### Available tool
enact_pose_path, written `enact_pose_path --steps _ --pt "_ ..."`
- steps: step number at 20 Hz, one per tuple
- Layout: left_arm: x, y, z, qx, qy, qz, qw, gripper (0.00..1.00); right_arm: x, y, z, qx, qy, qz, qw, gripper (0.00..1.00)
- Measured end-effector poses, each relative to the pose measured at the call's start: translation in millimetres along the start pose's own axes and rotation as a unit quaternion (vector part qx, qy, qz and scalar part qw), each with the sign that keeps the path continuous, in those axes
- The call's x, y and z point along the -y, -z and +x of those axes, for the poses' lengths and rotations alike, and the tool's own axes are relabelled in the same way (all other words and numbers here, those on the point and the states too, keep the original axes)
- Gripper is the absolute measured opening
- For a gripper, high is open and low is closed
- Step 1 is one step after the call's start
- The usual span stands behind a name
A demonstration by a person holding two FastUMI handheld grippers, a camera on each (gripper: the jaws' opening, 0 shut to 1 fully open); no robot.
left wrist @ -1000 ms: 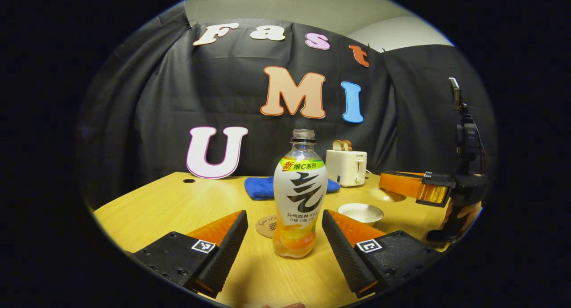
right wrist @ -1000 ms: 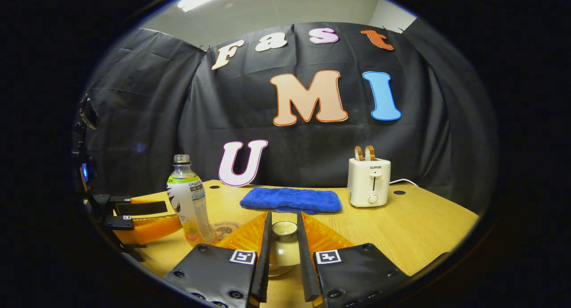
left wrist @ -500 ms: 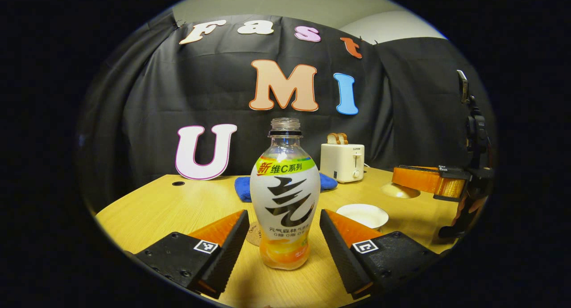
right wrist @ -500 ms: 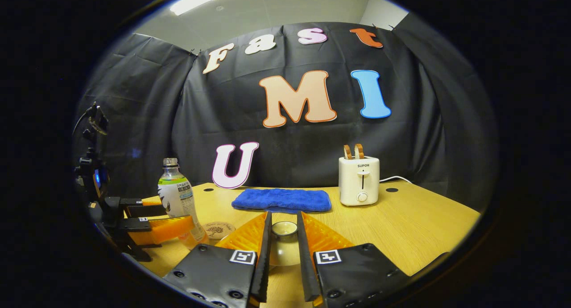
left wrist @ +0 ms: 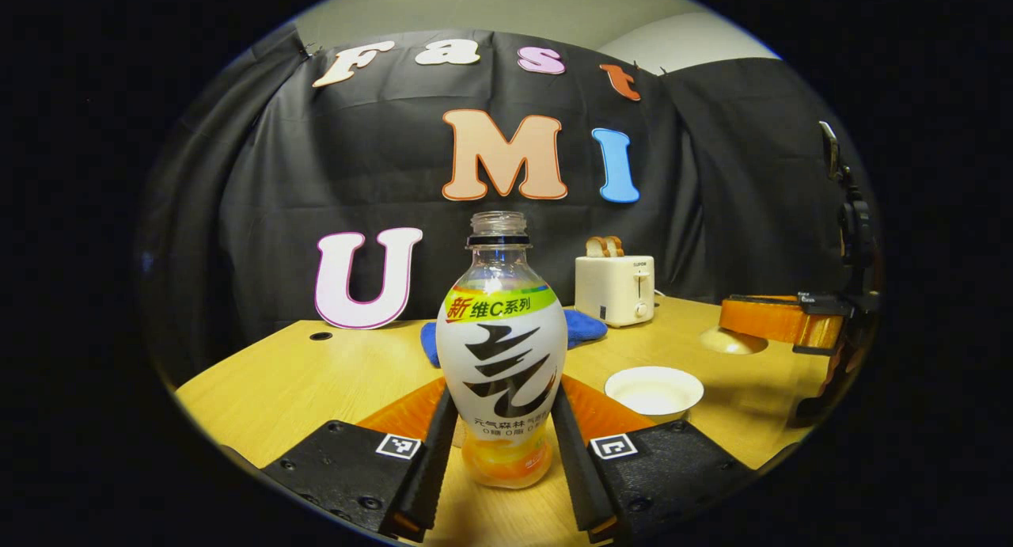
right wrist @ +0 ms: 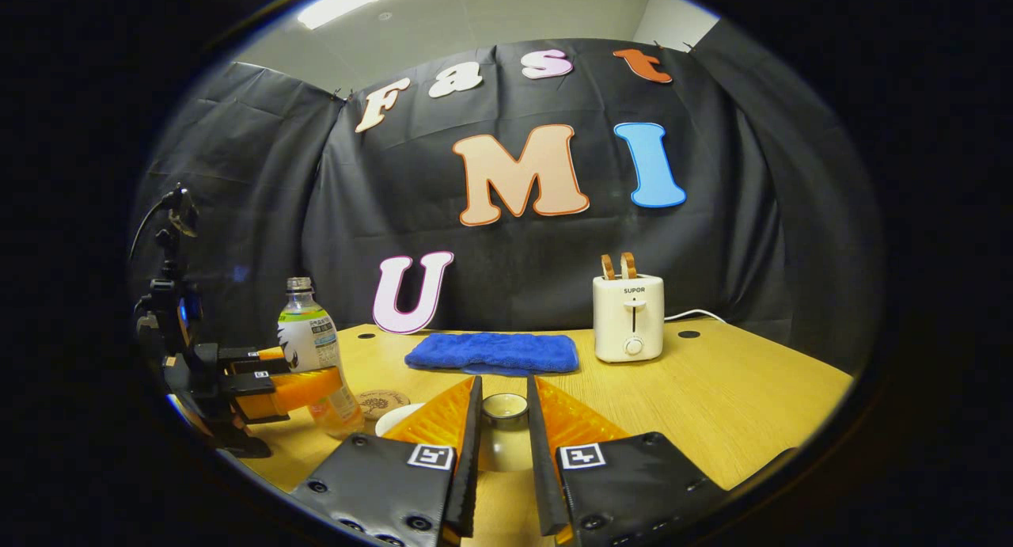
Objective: Open the teacup lid with one hand, grasp the water bottle and pour water into the teacup with the other hand; after pouring, place the water bottle on the coaster and then close the teacup lid.
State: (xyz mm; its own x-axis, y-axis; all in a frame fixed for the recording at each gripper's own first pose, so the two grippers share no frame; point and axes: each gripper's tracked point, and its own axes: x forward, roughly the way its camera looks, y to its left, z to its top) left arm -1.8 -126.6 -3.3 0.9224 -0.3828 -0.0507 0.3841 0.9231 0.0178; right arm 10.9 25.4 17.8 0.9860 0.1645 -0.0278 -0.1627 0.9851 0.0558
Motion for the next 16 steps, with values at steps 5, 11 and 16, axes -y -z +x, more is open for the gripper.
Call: enact_pose_path --steps 5,11,16 --pt "-10.3 -8.3 5.7 -0.008 -0.013 0.074 0.997 0.61 11.7 -0.6 -2.9 0.001 0.012 0.005 1.0 0.34" --pt "-33.5 -15.4 11.3 -0.03 -0.054 0.222 0.973 0.61 15.3 9.7 -3.5 -0.005 0.015 0.012 1.0 0.34" --pt "-38.1 -8.1 17.6 -0.052 -0.062 0.3 0.95 0.6 17.5 14.5 -3.6 -0.009 0.015 0.019 1.0 0.34"
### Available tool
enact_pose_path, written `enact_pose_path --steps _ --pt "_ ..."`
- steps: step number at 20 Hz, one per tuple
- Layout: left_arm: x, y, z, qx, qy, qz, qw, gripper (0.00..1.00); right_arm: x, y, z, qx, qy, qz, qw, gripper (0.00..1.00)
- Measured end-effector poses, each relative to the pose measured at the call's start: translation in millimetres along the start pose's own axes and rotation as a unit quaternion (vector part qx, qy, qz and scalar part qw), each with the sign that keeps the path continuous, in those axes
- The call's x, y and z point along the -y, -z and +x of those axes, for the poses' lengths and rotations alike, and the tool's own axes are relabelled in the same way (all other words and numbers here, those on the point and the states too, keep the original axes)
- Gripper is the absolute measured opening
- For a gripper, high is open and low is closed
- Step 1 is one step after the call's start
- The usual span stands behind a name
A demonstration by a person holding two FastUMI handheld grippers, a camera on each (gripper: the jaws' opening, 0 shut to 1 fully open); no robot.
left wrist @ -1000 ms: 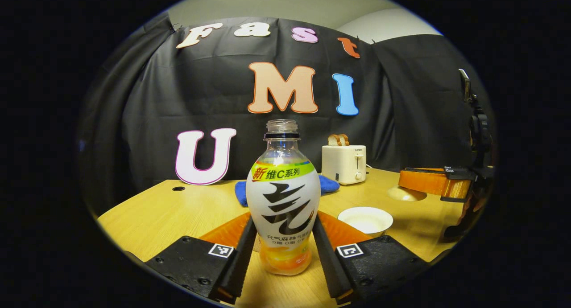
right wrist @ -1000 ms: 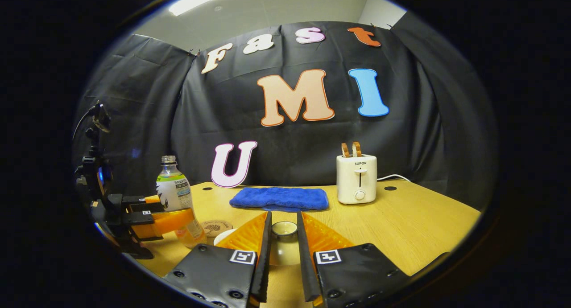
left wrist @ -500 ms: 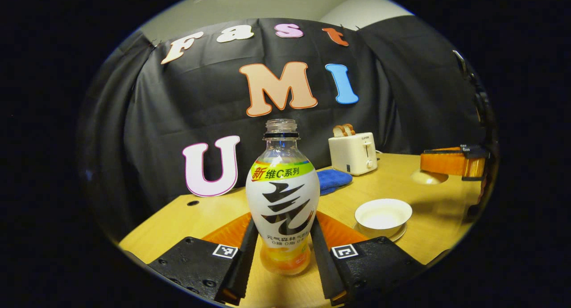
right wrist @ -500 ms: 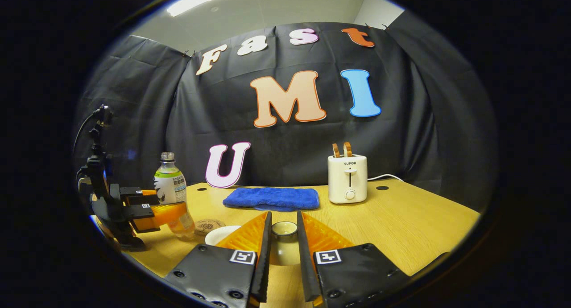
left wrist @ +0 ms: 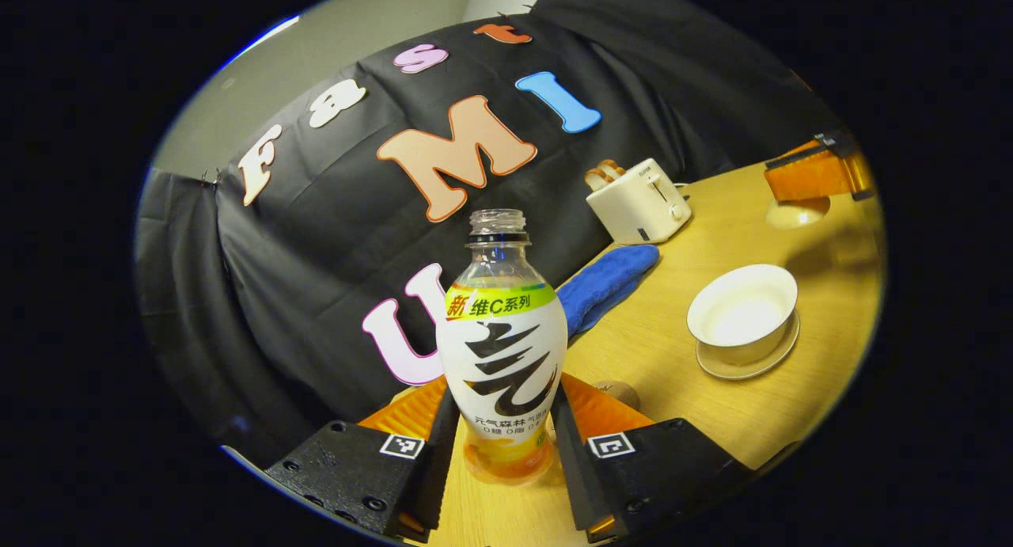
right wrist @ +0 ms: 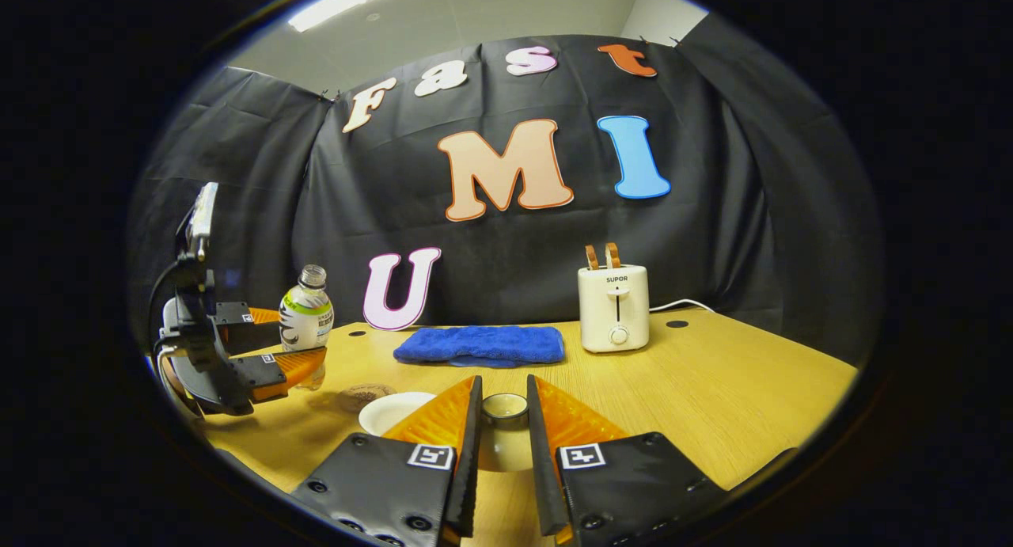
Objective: Open the teacup lid with one hand, grasp the water bottle and pour water into the teacup with the other hand; after pouring, place the water bottle on the coaster and then close the teacup lid.
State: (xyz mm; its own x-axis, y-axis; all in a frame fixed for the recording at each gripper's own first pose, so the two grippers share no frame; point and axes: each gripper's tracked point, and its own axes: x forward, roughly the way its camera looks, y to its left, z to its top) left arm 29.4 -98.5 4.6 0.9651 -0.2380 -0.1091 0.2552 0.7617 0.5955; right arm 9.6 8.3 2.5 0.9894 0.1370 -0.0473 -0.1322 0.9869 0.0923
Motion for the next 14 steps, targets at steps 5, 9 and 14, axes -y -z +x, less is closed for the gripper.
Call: enact_pose_path --steps 5,9,14 --pt "1.2 -1.7 -0.1 0.003 -0.003 0.119 0.993 0.6 5.1 5.3 -1.5 -0.005 0.006 -0.001 1.0 0.34" --pt "17.8 -0.7 4.8 0.004 0.022 0.196 0.98 0.59 4.1 7.7 -0.6 -0.003 0.005 0.001 1.0 0.35" --pt "25.1 -0.4 4.2 0.009 0.027 0.28 0.96 0.58 4.2 7.3 -1.2 0.001 0.002 -0.003 1.0 0.33"
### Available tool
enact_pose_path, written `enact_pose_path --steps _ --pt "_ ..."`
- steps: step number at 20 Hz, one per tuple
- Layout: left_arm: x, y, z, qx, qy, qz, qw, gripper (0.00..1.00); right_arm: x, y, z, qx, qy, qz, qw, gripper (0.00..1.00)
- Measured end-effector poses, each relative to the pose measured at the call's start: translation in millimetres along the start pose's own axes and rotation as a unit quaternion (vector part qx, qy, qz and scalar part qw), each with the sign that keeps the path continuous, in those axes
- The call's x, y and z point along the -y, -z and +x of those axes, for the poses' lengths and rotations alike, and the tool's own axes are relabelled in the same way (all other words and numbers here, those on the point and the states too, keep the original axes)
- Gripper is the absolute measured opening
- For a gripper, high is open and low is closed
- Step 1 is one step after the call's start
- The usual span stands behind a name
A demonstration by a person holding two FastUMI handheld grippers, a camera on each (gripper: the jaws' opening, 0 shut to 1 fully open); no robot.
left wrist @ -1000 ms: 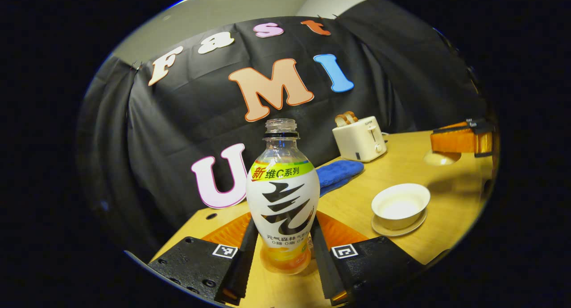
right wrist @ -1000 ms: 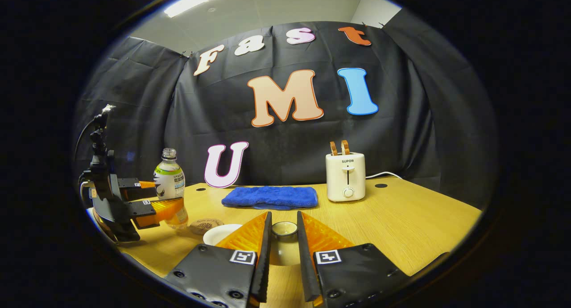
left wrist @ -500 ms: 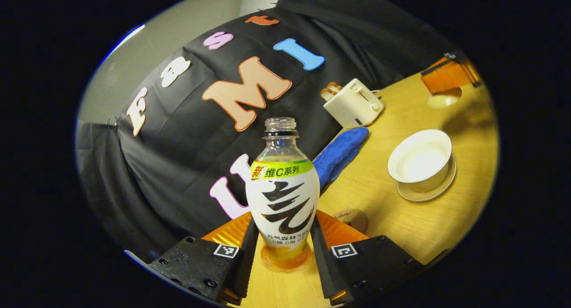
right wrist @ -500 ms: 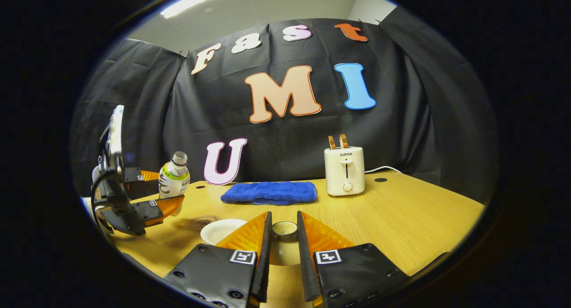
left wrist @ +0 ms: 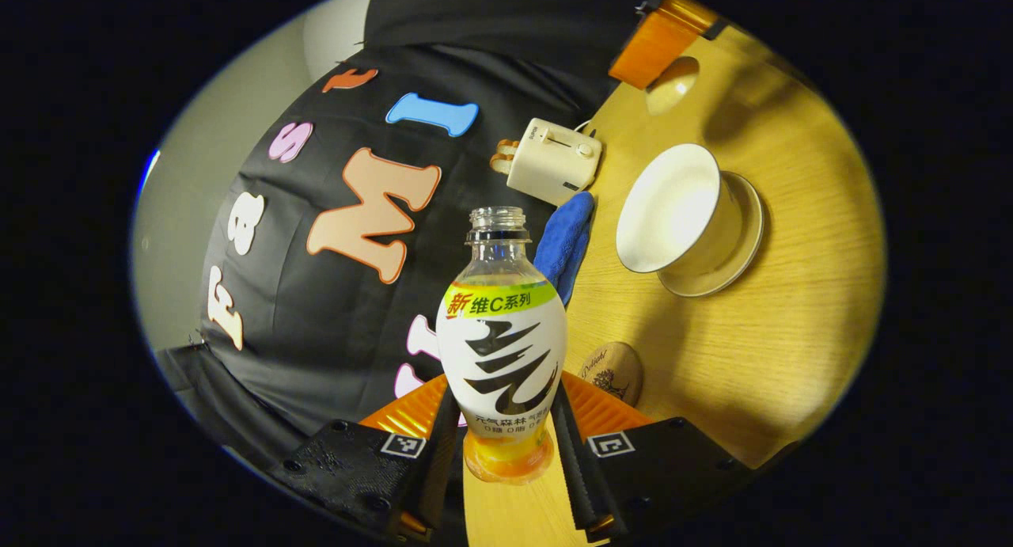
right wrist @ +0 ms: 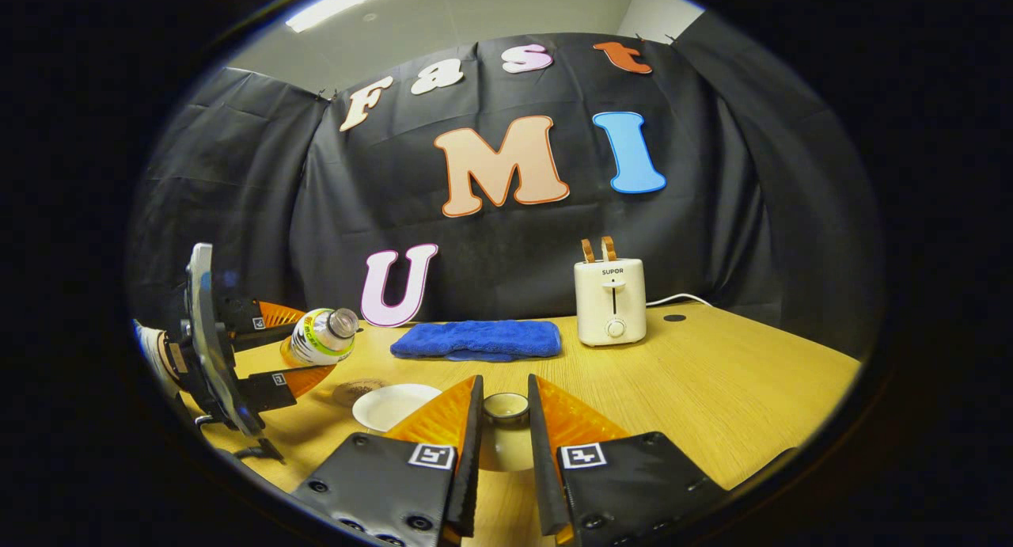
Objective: Open the teacup lid with one hand, grasp the water bottle and pour water into the teacup with the other hand; after pouring, place the water bottle on the coaster and then close the teacup lid.
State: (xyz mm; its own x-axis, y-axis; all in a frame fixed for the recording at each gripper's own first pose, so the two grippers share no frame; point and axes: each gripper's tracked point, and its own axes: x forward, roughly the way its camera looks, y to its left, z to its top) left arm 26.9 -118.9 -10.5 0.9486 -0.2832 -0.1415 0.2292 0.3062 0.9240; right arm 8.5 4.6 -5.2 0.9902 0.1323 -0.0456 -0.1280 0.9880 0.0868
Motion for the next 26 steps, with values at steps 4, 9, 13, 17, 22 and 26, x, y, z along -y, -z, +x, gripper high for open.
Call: enact_pose_path --steps 4,9,13,17,22,26 --pt "1.7 -1.9 0.0 0.005 0.006 0.051 0.999 0.59 -1.1 -0.9 -1.3 0.006 0.0 -0.008 1.0 0.34" --pt "4.2 -0.7 0.1 0.0 0.021 0.115 0.993 0.59 -6.4 -3.6 -4.4 0.018 -0.01 -0.024 1.0 0.34" --pt "4.1 -0.2 1.0 -0.006 0.035 0.165 0.986 0.6 -6.7 -2.9 -4.2 0.015 -0.013 -0.023 1.0 0.34" --pt "2.8 1.5 -0.2 -0.014 0.045 0.204 0.978 0.59 -6.3 -3.2 -3.8 0.015 -0.014 -0.019 1.0 0.34" --pt "3.5 1.1 -1.0 -0.016 0.055 0.256 0.965 0.59 -7.6 -4.0 -4.7 0.017 -0.015 -0.025 0.999 0.33" --pt "-0.2 2.6 1.1 -0.02 0.061 0.283 0.957 0.6 -8.9 -4.1 -5.3 0.017 -0.017 -0.026 0.999 0.34"
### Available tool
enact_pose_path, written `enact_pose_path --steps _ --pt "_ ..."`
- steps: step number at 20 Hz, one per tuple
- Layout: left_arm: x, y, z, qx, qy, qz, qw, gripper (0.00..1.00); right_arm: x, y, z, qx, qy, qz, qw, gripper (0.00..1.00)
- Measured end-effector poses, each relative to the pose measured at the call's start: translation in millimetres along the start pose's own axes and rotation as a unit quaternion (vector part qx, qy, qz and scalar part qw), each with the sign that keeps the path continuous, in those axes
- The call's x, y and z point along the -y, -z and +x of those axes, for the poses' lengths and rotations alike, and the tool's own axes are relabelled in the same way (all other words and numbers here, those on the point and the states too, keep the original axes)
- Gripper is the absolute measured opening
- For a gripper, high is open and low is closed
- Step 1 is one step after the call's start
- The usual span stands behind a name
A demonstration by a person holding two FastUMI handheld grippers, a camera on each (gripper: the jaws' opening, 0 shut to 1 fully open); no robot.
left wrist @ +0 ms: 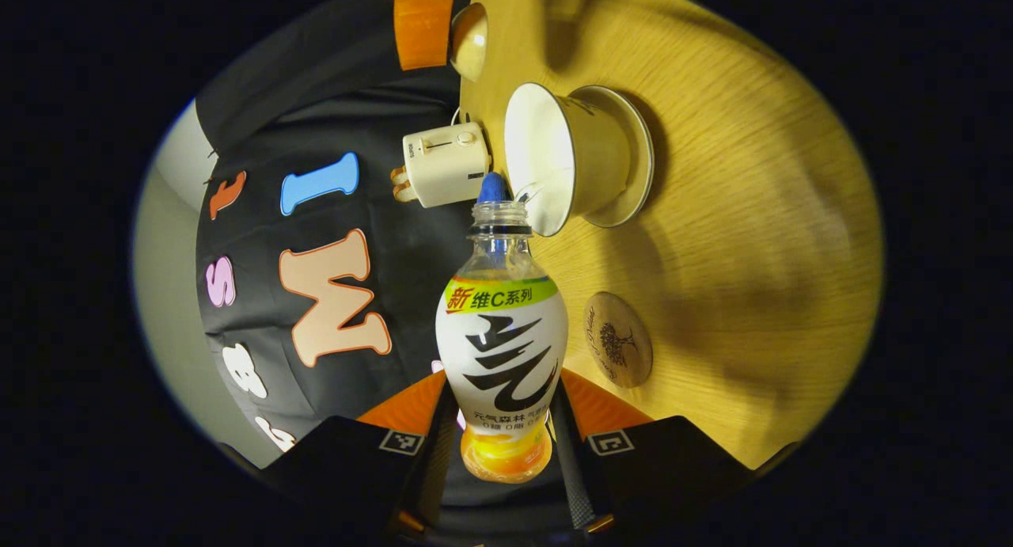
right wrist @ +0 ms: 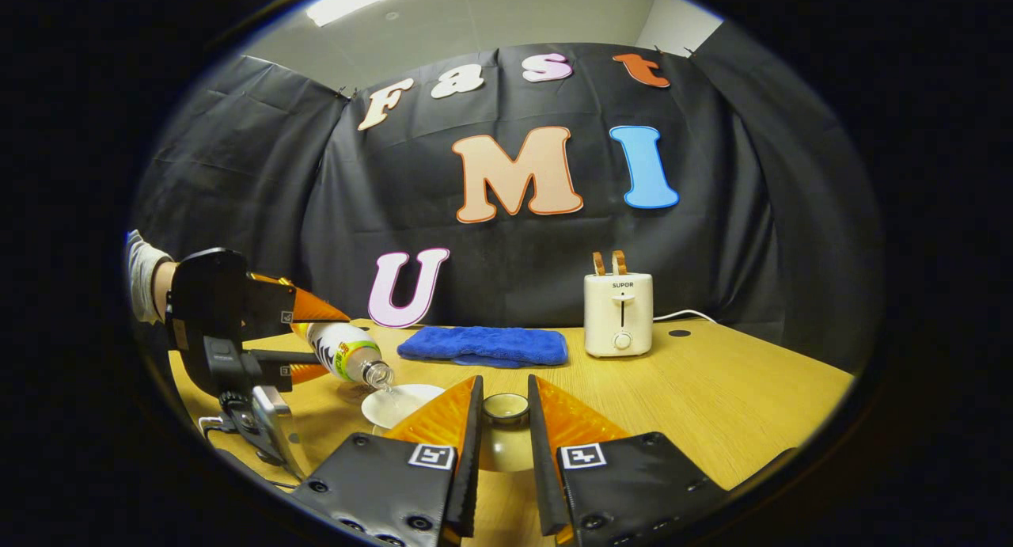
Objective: Open the teacup lid with one hand, grasp the water bottle and pour water into the teacup with the other hand; after pouring, place the water bottle on the coaster and then close the teacup lid.
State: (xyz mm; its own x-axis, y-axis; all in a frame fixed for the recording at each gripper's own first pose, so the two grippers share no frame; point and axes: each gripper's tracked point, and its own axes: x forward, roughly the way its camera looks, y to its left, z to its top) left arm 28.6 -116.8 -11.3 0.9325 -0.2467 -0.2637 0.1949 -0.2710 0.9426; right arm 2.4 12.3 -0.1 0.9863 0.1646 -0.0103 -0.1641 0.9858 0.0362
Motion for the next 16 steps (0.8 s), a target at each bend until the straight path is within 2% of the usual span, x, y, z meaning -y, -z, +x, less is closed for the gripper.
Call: enact_pose_path --steps 7,16 --pt "-23.2 2.6 -0.1 -0.003 -0.007 0.073 0.997 0.6 -0.4 -0.2 -0.3 0.001 -0.001 0.0 1.0 0.34" --pt "-47.7 2.8 -8.2 -0.012 -0.021 0.142 0.99 0.6 -3.8 -0.2 -1.2 0.001 -0.01 0.002 1.0 0.34"
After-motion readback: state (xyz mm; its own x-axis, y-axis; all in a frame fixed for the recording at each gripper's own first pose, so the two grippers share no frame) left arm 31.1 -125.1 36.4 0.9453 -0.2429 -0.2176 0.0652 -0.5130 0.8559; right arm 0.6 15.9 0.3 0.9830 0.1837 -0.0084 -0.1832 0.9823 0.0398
